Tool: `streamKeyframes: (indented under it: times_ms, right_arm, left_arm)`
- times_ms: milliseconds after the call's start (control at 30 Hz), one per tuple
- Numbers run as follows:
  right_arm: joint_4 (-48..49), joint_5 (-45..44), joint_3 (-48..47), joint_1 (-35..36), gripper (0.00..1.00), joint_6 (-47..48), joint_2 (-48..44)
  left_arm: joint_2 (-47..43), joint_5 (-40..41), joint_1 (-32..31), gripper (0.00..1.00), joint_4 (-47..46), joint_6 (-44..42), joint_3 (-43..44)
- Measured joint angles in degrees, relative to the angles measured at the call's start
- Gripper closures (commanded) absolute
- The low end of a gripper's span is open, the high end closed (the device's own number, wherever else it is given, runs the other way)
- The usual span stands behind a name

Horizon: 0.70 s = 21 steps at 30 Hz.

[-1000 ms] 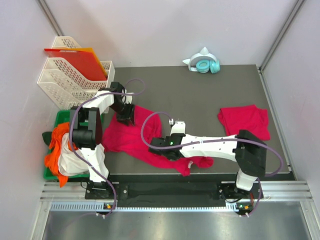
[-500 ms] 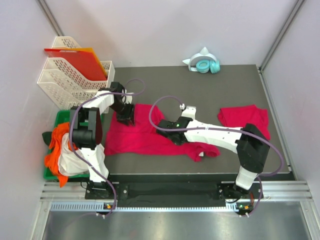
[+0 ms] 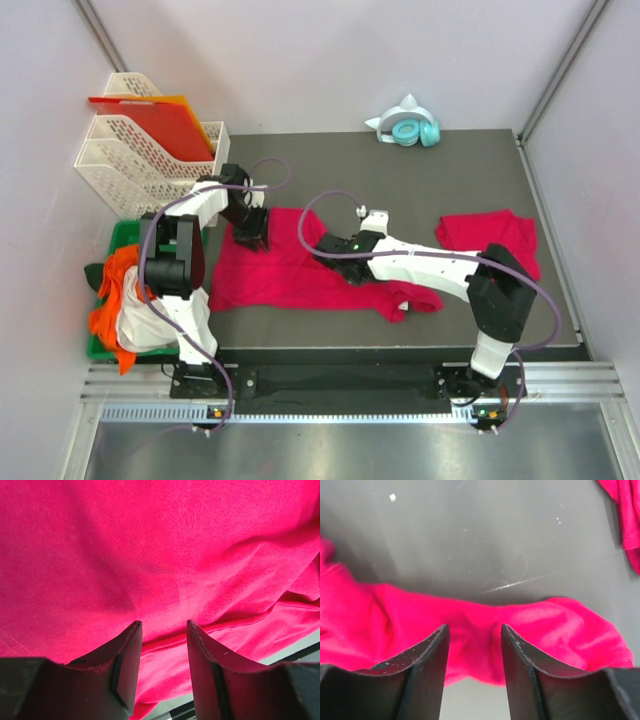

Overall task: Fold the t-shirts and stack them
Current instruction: Fold the flattened tshirt in 1/3 of the way

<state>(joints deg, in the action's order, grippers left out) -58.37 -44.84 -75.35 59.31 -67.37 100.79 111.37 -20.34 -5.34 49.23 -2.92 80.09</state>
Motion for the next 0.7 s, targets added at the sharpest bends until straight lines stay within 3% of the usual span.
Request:
streamKeyframes:
  times_ms: [300, 700]
  right_arm:
    - [8.9, 4.8, 11.2, -8.5, 0.58, 1.8, -8.5]
    - [23.9, 13.3, 20.6, -10.3, 0.80, 5.4, -13.6]
  left_arm:
    - [0.0, 0.0, 0.0, 0.54, -0.1, 0.3, 0.0]
    - [0.3, 0.0, -0.1, 0.54, -0.2, 1.4, 0.1]
